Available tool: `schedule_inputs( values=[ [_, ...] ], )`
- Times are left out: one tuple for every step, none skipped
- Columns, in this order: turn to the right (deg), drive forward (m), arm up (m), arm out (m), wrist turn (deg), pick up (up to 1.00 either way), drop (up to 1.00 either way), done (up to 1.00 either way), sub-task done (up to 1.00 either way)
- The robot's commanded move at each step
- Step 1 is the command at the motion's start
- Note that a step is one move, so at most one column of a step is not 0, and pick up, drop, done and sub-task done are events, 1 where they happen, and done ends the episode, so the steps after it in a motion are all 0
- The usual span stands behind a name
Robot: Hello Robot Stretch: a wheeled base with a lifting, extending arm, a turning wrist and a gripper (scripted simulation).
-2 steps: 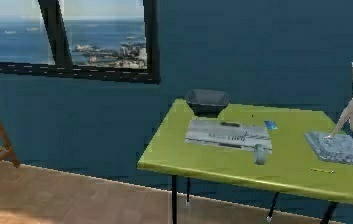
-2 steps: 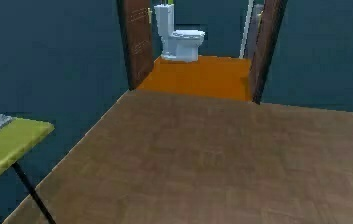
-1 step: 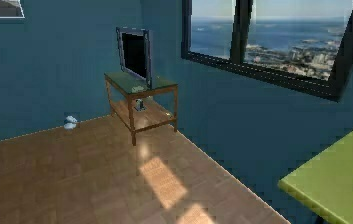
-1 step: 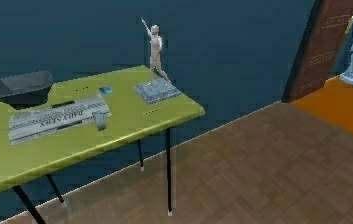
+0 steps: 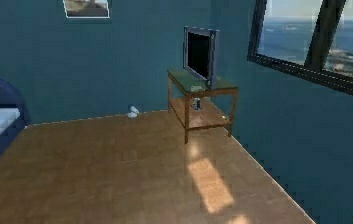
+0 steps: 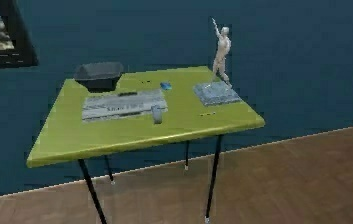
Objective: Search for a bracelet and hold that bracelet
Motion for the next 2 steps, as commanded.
schedule_inputs(
  values=[
    [-3.0,0.00,0.00,0.00,0.0,0.00,0.00,0.00,0.00],
    [45.0,0.00,0.00,0.00,0.0,0.00,0.00,0.00,0.00]
  ],
)
